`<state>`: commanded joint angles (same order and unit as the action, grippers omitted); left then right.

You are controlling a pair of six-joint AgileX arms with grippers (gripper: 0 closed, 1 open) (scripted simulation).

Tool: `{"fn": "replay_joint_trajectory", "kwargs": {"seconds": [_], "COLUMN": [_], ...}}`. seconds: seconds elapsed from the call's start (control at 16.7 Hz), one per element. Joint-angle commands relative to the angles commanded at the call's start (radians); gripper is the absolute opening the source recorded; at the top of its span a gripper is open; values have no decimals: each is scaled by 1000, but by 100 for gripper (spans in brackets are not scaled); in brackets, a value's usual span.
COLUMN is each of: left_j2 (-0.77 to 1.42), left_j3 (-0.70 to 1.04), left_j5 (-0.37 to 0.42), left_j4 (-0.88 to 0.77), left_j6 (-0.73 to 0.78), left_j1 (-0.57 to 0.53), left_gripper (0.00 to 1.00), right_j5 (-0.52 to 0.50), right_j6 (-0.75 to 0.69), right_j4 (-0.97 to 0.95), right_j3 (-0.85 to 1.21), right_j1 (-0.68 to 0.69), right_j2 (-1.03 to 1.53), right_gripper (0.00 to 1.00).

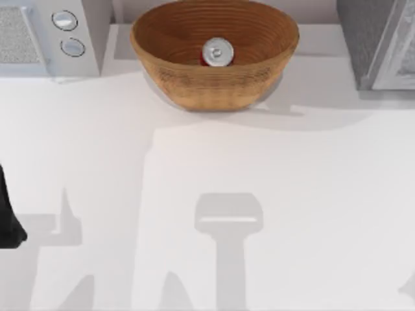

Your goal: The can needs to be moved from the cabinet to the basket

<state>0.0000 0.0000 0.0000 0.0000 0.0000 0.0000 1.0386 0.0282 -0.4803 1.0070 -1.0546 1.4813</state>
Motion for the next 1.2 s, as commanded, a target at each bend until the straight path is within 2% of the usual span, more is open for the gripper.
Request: {"fn": "replay_joint_trajectory", "kwargs": {"seconds": [0.36,0.6,0.78,1.2], "left_j2": [0,0,0,0], "left_j3": [0,0,0,0], "left_j5": [0,0,0,0], "left_j4": [0,0,0,0], "left_j6": [0,0,0,0], "left_j1": [0,0,0,0], "left_gripper": [100,100,100,100], "right_j5": [3,-3,-6,-16], "right_j6": [5,4,3,2], "right_j4": [547,786,857,858], "right_j3": [458,666,733,738], "right_j1": [0,9,13,20], "right_j2": [-79,-125,-141,-139], "right_gripper": [100,100,100,100]}}
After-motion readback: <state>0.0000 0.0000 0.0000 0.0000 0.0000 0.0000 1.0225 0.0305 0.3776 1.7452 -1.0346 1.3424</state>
